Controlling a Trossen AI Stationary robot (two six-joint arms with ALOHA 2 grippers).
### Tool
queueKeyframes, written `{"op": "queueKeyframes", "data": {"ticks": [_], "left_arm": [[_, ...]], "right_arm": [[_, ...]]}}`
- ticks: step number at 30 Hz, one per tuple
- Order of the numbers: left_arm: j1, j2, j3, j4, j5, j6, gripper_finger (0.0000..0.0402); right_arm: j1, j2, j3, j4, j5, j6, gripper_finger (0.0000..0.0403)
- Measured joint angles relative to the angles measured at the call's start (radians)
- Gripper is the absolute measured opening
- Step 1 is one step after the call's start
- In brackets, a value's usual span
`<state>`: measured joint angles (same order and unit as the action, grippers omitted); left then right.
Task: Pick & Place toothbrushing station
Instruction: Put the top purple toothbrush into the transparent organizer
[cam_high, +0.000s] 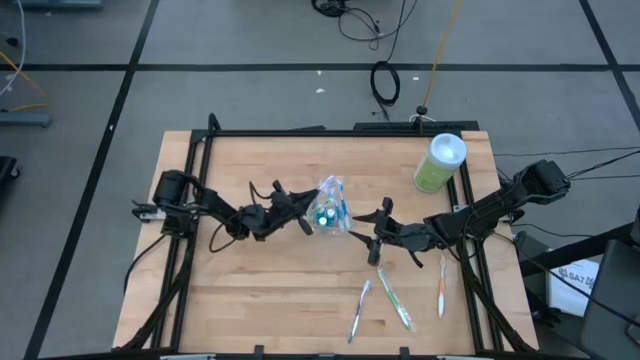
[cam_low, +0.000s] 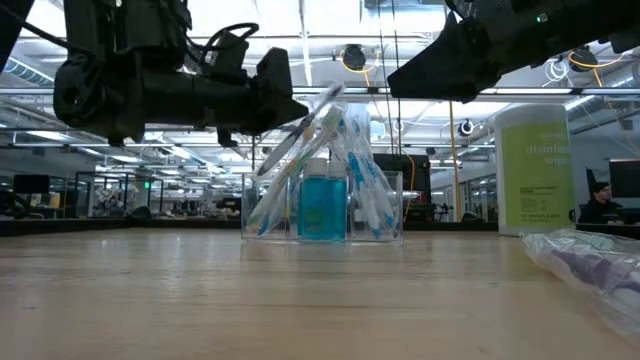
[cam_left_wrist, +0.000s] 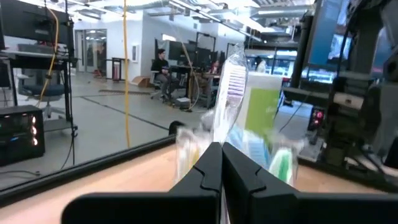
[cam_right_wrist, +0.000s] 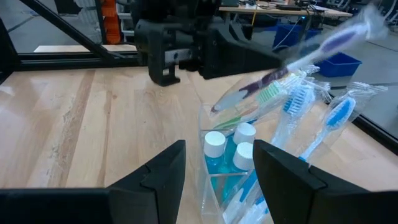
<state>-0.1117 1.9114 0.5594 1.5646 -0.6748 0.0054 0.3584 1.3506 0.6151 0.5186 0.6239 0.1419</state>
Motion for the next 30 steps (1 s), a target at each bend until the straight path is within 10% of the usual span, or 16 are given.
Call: {"op": "queueKeyframes", "data": {"ticks": [30], "left_arm": [[-0.167,0.079,0.000,-0.032,-0.322,0.012,0.0020]], "right_arm": [[-0.006,0.000,0.000,-0.015,0.000,0.003,0.0183]]}}
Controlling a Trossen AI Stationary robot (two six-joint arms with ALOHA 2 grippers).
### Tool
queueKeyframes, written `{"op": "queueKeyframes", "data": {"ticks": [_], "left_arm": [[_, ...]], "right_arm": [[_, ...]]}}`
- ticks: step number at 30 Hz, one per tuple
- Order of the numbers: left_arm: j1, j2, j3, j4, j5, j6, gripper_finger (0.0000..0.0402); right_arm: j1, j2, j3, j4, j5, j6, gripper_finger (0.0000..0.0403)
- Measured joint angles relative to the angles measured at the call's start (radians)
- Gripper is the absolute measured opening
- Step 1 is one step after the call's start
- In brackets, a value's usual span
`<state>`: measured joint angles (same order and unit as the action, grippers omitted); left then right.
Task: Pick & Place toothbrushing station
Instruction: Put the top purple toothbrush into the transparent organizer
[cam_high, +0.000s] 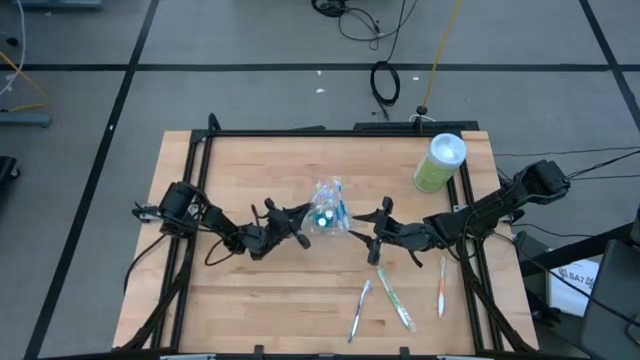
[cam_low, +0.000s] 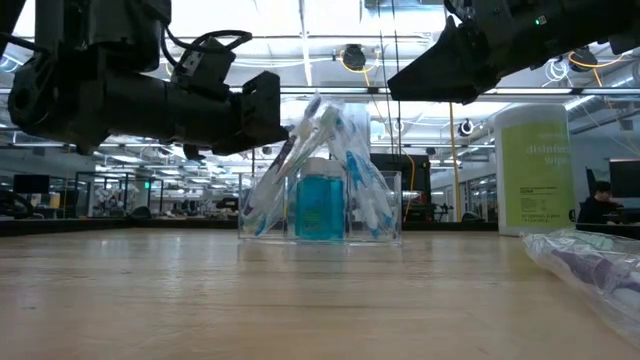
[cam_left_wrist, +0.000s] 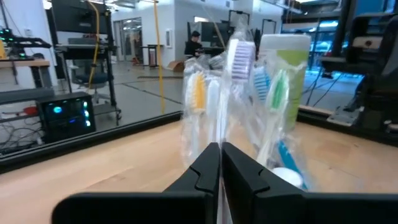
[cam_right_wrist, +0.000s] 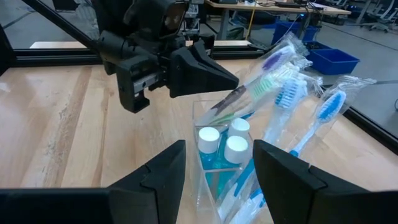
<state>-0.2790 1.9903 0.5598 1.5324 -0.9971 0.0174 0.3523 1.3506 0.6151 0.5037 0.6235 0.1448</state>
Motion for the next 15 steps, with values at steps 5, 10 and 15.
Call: {"op": "queueKeyframes", "data": {"ticks": [5,10,15], "left_arm": [[0.001,0.000,0.000,-0.047,-0.004,-0.019,0.0033],[0.000,0.000,0.000,-0.092,-0.004,-0.027,0.0058],[0.000,-0.001,0.000,-0.100,-0.028,-0.042,0.0100]], "right_arm": [[-0.007,0.000,0.000,0.000,0.000,0.000,0.0183],[-0.007,0.000,0.000,0.001,0.000,0.000,0.0183],[-0.007,0.000,0.000,0.015,0.001,-0.003,0.0183]]}}
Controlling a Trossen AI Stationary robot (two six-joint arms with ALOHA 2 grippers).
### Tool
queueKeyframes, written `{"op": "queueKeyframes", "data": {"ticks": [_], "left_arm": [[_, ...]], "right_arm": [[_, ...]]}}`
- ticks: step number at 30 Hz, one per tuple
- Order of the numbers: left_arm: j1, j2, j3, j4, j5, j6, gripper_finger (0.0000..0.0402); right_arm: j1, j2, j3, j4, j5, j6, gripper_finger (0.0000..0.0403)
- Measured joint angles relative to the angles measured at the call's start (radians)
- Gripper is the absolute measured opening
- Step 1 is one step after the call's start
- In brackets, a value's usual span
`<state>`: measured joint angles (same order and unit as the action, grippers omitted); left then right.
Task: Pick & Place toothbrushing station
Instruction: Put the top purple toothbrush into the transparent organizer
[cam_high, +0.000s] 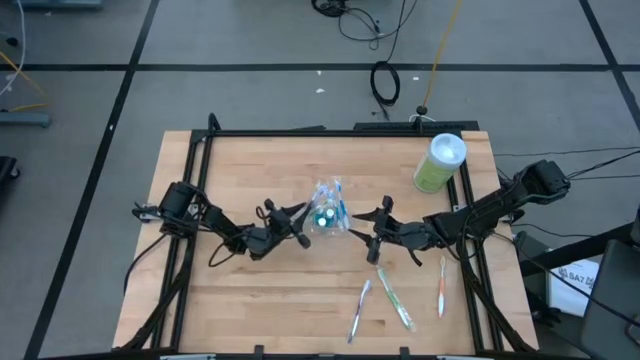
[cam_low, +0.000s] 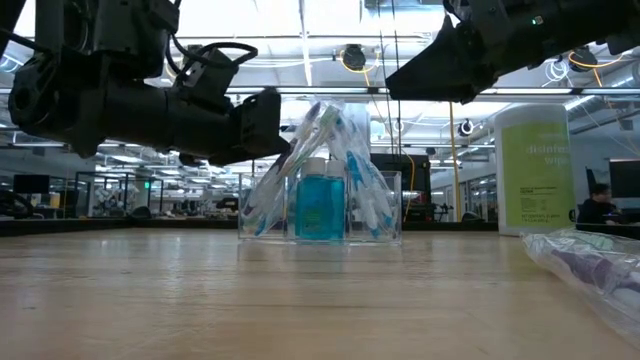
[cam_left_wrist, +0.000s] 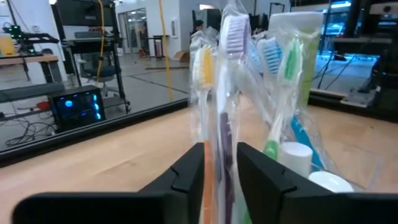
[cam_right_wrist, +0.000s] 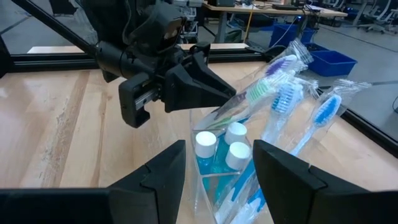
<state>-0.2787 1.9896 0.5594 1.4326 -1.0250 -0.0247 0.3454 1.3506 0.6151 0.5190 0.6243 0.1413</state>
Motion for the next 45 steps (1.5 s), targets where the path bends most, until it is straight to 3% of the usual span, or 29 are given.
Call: {"op": "queueKeyframes", "data": {"ticks": [5,9,14,17,21,27,30,45], "left_arm": [[-0.014,-0.006,0.000,-0.001,-0.019,0.006,0.0144],[-0.047,-0.020,0.000,0.026,-0.053,0.124,0.0174],[-0.088,-0.107,0.000,0.032,-0.124,0.194,0.0202],[-0.098,-0.191,0.000,0.021,-0.078,0.198,0.0206],[-0.069,-0.329,0.017,-0.206,0.042,0.150,0.0192],[0.054,-0.475,0.161,-0.931,0.278,-0.129,0.0171],[0.108,-0.488,0.235,-1.130,0.338,-0.170,0.0175],[0.204,-0.485,0.265,-1.275,0.452,-0.214,0.0186]], "right_arm": [[0.000,0.000,0.000,0.000,0.000,-0.003,0.0183],[0.000,0.000,0.000,0.000,0.000,0.002,0.0183],[0.001,0.000,0.000,0.000,0.000,0.003,0.0183],[0.000,0.000,0.000,0.000,0.000,0.003,0.0183],[0.000,0.000,0.000,0.000,0.000,-0.003,0.0183],[-0.012,0.000,0.000,0.000,0.000,0.002,0.0183],[-0.013,0.000,0.000,0.000,0.000,0.001,0.0183],[-0.010,0.000,0.000,-0.026,-0.002,0.031,0.0183]]}}
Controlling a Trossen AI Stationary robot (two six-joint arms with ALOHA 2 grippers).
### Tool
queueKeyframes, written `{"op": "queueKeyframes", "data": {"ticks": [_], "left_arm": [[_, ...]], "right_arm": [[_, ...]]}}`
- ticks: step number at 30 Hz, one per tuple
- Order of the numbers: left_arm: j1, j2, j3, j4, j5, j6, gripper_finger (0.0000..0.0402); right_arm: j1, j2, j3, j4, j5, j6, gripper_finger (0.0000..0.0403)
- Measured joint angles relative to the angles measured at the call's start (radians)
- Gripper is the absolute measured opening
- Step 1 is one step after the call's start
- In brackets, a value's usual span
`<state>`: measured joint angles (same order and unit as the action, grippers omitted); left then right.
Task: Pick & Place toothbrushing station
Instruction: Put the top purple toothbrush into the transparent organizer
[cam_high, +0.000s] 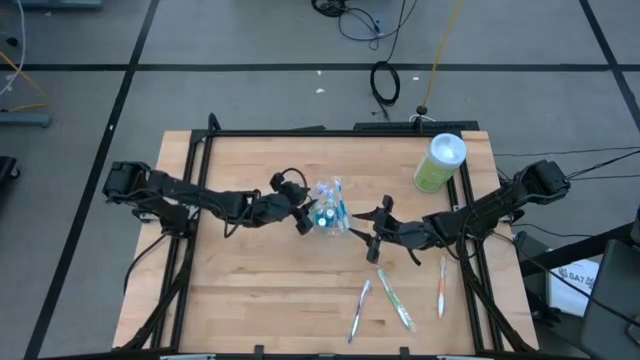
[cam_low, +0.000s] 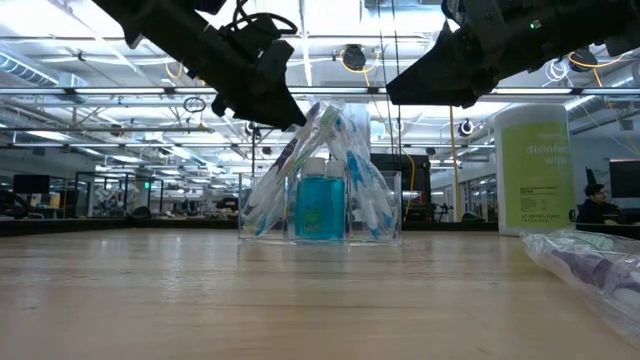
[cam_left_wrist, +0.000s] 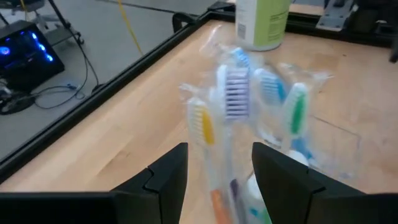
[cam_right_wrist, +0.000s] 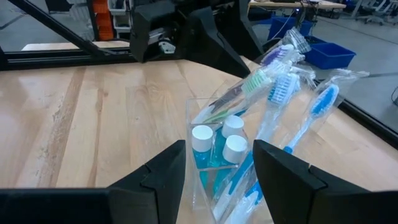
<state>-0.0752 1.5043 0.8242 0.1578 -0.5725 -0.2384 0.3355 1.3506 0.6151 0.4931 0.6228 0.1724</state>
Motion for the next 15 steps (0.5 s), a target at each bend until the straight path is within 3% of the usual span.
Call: {"op": "queueKeyframes", "data": {"ticks": [5,15], "left_arm": [[0.011,0.000,0.000,-0.016,0.000,-0.003,0.0172],[0.006,0.000,0.000,-0.015,0.078,-0.007,0.0038]], "right_arm": [[0.000,0.000,0.000,-0.002,0.000,0.002,0.0183],[0.000,0.000,0.000,-0.013,0.000,-0.005,0.0183]]}}
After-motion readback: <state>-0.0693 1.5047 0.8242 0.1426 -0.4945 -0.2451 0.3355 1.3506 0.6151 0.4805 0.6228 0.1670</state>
